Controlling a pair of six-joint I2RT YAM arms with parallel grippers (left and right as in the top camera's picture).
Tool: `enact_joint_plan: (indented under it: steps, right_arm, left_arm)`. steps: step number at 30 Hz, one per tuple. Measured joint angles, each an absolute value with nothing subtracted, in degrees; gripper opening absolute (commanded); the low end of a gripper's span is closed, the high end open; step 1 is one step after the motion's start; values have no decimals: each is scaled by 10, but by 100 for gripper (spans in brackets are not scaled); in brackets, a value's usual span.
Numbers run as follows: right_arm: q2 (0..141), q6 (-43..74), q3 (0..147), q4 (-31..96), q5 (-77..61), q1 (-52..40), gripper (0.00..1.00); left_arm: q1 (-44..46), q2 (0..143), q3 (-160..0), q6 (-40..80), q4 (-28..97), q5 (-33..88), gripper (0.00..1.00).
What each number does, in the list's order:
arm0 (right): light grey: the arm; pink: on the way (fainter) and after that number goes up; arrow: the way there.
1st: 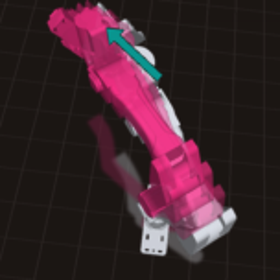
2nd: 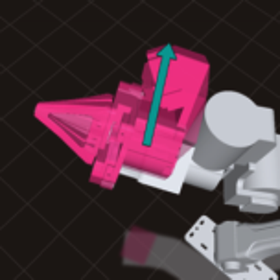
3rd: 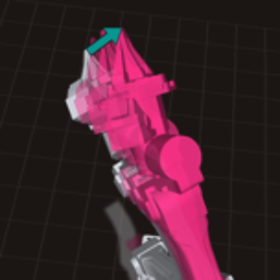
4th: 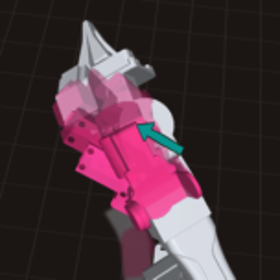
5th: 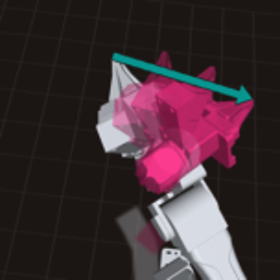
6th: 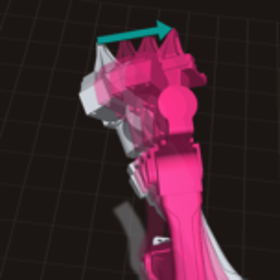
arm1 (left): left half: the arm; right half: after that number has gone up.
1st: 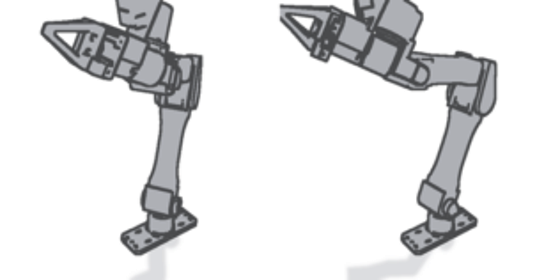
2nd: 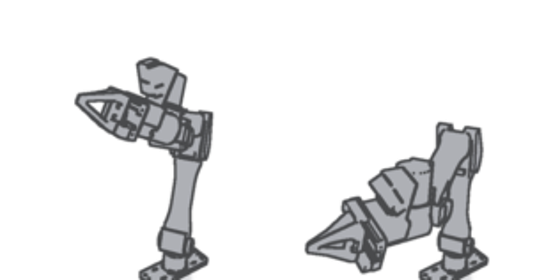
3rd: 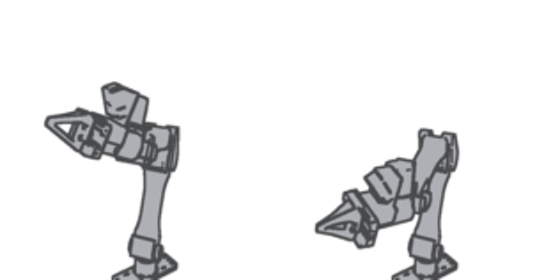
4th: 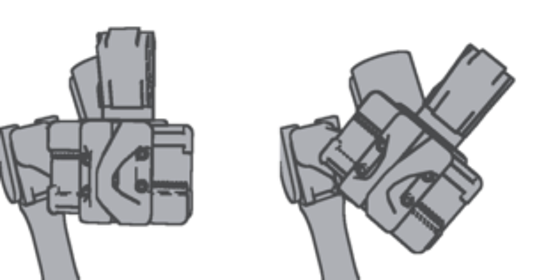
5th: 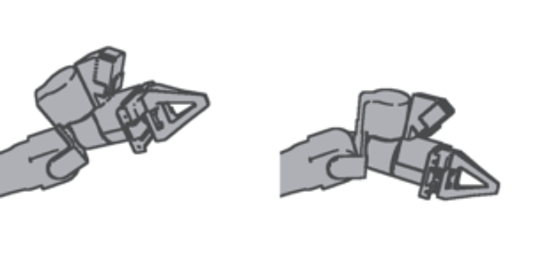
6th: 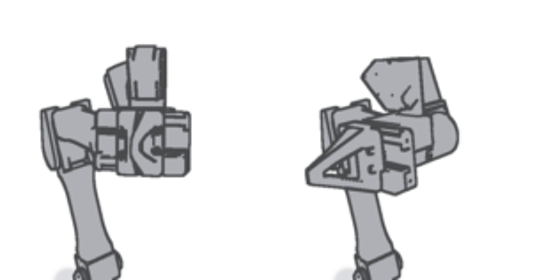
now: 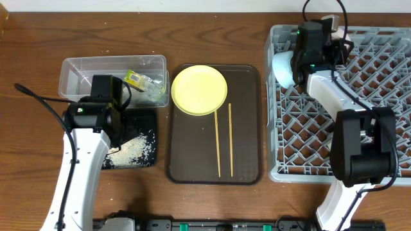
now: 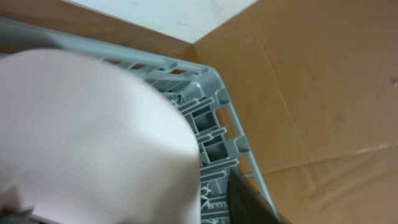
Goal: Sort waste into correct bins and load items into the dishwasher rack
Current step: 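Carry the pink-lined bowl into the rack and release it upright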
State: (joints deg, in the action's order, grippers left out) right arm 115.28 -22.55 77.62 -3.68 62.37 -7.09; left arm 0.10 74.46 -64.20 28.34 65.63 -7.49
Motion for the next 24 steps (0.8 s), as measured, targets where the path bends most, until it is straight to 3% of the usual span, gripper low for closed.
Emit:
enact_joint_plan:
  steps: [10, 12, 16, 21, 24]
  right_arm:
    - [1153, -107, 776, 131, 618, -103, 38]
    - [1150, -77, 776, 166, 609, -105, 43]
    - [1118, -31, 775, 219, 578, -105, 68]
    - [1028, -6, 775, 268, 510, -105, 78]
    - [969, -2, 775, 303, 445, -105, 78]
  left_arm:
    - [1, 745, -642, 283, 657, -75, 68]
    - [1, 745, -642, 283, 657, -75, 68]
    - [1, 745, -642, 283, 657, -75, 68]
    - [1, 745, -642, 283, 658, -75, 68]
    - [1, 745, -642, 283, 659, -75, 68]
